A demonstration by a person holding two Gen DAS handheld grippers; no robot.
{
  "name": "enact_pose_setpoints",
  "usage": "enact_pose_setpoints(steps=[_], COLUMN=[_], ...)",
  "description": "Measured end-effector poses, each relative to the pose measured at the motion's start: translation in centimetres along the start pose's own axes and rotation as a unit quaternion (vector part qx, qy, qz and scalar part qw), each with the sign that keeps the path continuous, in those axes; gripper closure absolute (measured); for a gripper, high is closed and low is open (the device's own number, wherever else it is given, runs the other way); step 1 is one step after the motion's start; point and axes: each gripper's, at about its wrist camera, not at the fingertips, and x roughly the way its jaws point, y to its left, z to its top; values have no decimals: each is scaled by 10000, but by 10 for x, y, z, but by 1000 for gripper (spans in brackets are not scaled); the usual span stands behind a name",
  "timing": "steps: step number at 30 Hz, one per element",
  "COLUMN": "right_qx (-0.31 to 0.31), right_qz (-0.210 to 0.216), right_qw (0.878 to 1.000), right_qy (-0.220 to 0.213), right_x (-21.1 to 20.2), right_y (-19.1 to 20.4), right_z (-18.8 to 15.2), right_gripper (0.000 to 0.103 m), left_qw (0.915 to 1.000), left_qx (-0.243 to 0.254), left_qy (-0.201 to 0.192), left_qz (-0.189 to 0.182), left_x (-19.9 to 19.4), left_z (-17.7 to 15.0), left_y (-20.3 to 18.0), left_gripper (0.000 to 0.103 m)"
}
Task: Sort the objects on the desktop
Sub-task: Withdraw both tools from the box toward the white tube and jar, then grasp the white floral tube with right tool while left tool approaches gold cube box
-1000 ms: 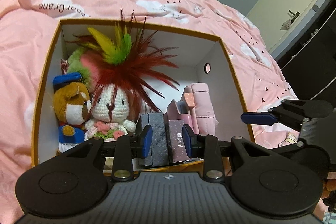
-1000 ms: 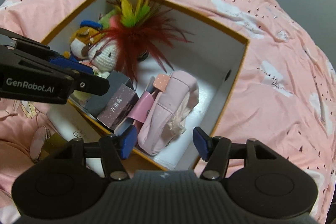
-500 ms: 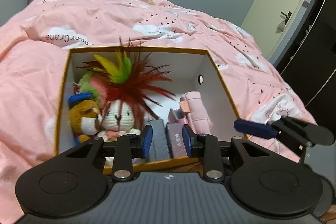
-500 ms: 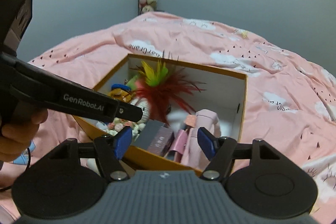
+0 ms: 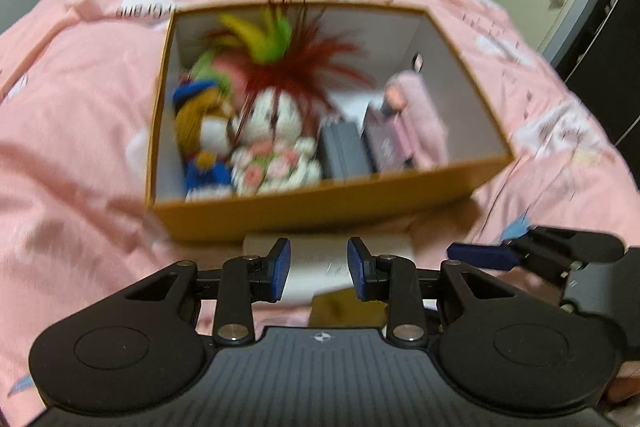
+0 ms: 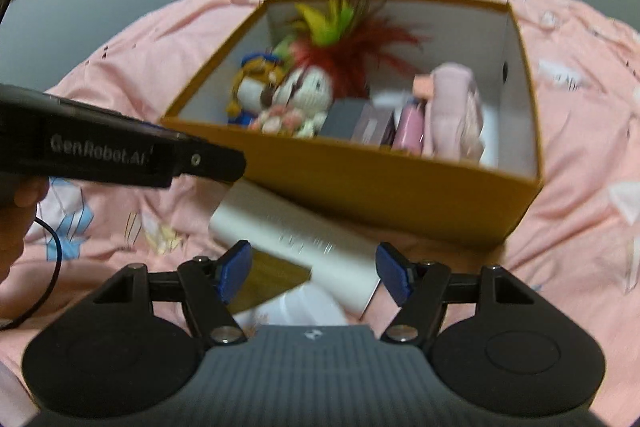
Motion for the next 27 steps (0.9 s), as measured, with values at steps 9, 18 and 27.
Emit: enact_pose_setpoints(steps=[9, 18, 27], right_qx=[125, 382, 593], right_qz=[47, -237, -59], right_qw=[9987, 9959, 9923], right_qy=[499, 787, 1083], right_x=[-2, -3, 8], right_y=[17, 13, 7], right_z=[-22, -31, -39], right_gripper=[33, 33, 32], left_qw=[9983, 9944, 9905], left_qx=[-150, -206, -86], left_qy=[568, 1016, 1350], left_qz=[39, -185, -259], left_x=[6, 8, 17], left_z=[-28, -41, -53], left_y=[13, 19, 16], left_gripper=[68, 68, 65])
